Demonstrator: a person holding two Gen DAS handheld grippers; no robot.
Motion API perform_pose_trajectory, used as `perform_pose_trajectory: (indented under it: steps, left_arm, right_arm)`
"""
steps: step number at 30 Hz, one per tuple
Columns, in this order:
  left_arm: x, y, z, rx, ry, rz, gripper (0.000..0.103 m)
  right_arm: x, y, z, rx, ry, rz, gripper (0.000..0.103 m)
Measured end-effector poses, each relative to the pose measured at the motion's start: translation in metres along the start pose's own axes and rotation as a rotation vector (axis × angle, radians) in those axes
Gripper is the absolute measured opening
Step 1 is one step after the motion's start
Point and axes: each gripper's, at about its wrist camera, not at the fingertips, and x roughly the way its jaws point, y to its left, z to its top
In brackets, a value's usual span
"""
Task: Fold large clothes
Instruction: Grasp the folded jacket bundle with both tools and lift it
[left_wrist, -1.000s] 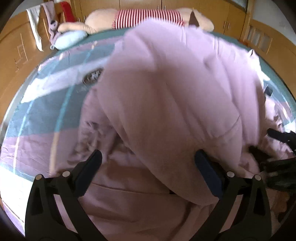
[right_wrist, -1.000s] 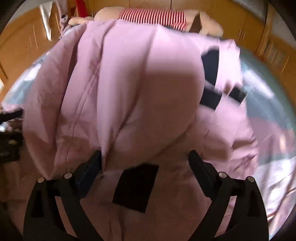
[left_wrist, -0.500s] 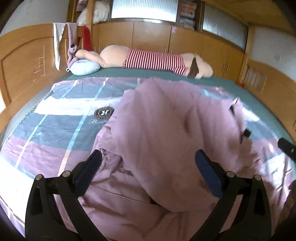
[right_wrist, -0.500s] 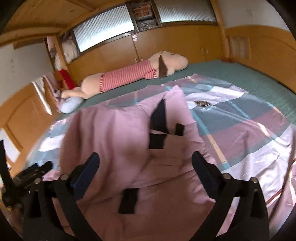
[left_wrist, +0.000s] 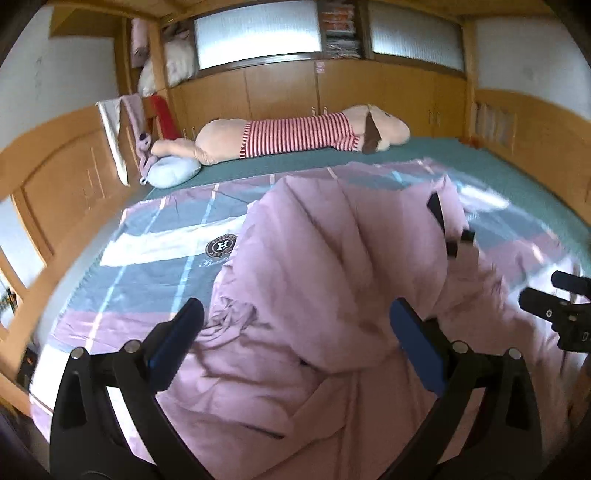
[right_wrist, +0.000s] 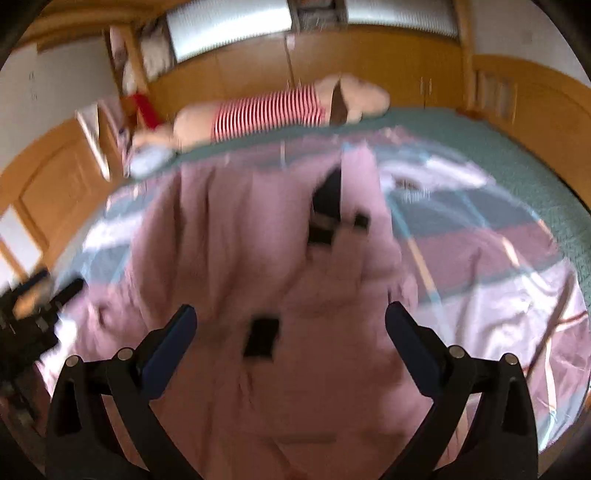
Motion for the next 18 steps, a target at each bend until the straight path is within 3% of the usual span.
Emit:
perform_pose_trajectory:
  steps: [4,7,10,13,15,16,18]
  left_arm:
    - [0.013,0.034,-0.038,0.049,0.156,0.100,0.101]
    - [0.030,0.082,-0.079,-0.005,0.367,0.133,0.101]
    - [0.056,0.132,-0.125,-0.157,0.654,0.074,0.101]
    - [0.059,0.155,-0.141,-0.309,0.704,-0.037,0.101]
    - [0.059,0.152,-0.142,-0.278,0.710,-0.037,0.101]
    - [0.059,0.151,-0.144,-0.269,0.715,-0.041,0.101]
    - [0.061,0.149,-0.150,-0.289,0.750,-0.082,0.099]
  right_arm:
    - [-0.001,-0.050,-0.046,0.057,0.139,-0.104,0.102]
    - [-0.004,-0.081,-0.077,0.096,0.252,-0.161,0.102]
    - [0.000,-0.097,-0.102,0.161,0.393,-0.079,0.102]
    - [0.009,-0.097,-0.121,0.205,0.497,0.029,0.102]
    - [0.013,-0.093,-0.131,0.209,0.531,0.073,0.101]
    - [0.009,-0.090,-0.133,0.216,0.518,0.095,0.097]
    - [-0.001,-0.083,-0.132,0.187,0.506,0.145,0.058]
